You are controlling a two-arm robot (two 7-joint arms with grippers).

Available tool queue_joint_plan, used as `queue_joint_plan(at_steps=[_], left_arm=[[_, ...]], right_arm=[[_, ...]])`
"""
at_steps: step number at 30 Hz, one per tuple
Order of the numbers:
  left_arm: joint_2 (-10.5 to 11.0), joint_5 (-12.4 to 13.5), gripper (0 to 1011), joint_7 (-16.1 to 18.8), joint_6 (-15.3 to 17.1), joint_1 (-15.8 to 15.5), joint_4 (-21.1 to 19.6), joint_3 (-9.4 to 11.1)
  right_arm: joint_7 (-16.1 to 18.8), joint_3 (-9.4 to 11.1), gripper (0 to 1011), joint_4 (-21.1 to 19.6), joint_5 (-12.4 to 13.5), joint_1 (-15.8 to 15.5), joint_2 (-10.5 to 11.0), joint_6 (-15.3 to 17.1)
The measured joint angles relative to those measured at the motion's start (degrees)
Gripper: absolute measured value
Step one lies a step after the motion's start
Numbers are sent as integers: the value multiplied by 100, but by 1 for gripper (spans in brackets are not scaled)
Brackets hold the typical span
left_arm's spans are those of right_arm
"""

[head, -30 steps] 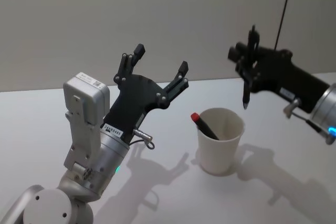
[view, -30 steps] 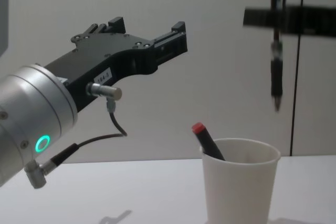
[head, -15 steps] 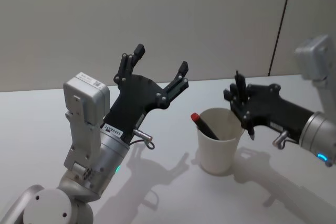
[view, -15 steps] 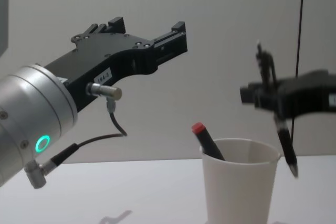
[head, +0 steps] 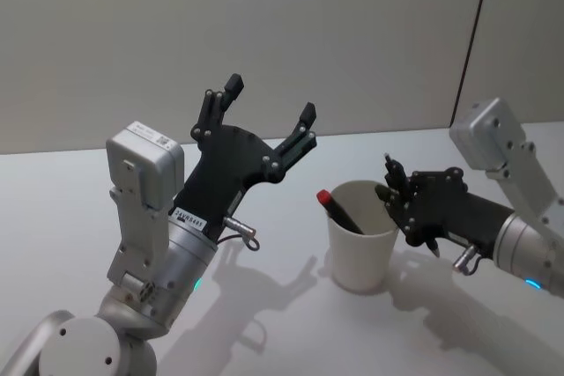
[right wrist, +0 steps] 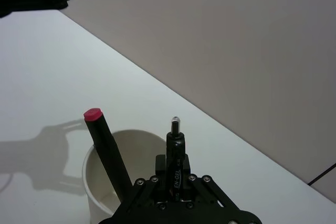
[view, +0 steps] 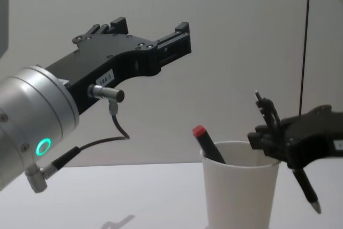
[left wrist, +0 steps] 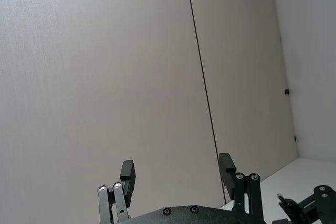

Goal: Place the pen into the pen holder.

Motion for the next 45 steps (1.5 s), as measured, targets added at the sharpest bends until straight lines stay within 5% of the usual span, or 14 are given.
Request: queue_joint_plan(at_steps=[12, 29, 37, 45], left_arm=[[0, 0, 1001, 0, 0, 0, 0, 0], [0, 0, 1001, 0, 0, 0, 0, 0], [0, 0, 1001, 0, 0, 0, 0, 0], [0, 0, 1001, 0, 0, 0, 0, 0]], right_arm=[[-30, 175, 132, -453, 54, 111, 83, -122], [-180, 645, 132, -1167, 801, 544, 23, -395], [-192, 678, 132, -1180, 972, 585, -29, -333], [-90, 554, 132, -942, 881, 529, -65, -204]])
